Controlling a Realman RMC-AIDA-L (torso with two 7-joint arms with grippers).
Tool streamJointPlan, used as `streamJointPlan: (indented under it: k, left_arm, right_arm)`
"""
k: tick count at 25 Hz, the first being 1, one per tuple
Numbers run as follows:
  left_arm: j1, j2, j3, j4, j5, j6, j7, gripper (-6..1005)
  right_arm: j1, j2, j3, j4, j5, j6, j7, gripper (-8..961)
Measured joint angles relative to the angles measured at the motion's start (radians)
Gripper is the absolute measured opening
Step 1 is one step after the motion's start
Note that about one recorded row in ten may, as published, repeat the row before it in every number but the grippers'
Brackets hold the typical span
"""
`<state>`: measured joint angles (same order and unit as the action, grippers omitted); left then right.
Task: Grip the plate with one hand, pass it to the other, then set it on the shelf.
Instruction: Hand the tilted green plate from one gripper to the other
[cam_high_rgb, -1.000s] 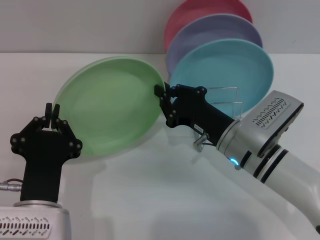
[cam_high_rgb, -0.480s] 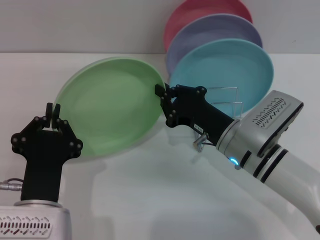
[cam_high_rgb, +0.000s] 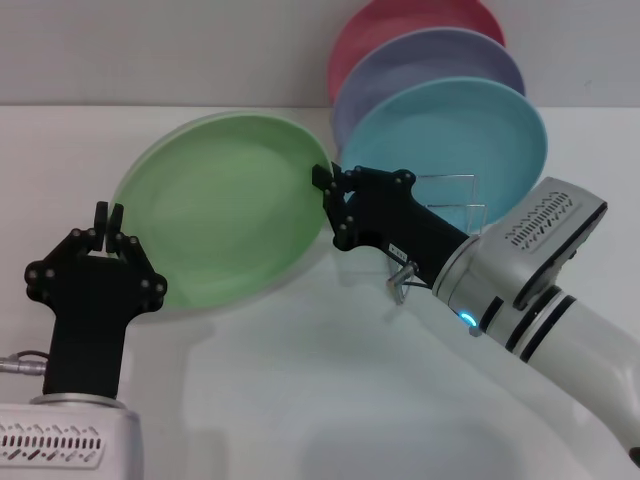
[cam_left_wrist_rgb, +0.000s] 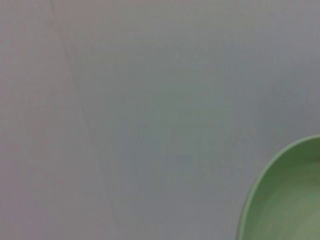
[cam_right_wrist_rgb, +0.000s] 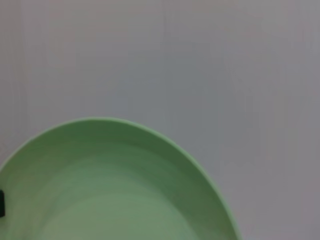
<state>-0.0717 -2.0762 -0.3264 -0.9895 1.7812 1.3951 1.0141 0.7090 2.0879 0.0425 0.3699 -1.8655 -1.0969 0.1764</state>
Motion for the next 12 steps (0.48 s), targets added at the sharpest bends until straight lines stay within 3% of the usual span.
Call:
streamJointPlan:
  k: [9,12]
  left_arm:
    - [-0.008,0.002,-0.010,0.008,-0.001,-0.006,-0.003,48]
    - [-0.009,0.002,-0.015,0.012,-0.002,-0.006,-0.005,93]
  right_arm:
    - [0.001,0.000,0.010,-0.012,-0.002,0.009,0.000,28]
    - [0.001,0.000,0.010,-0.013,-0.002,0.009,0.000,27]
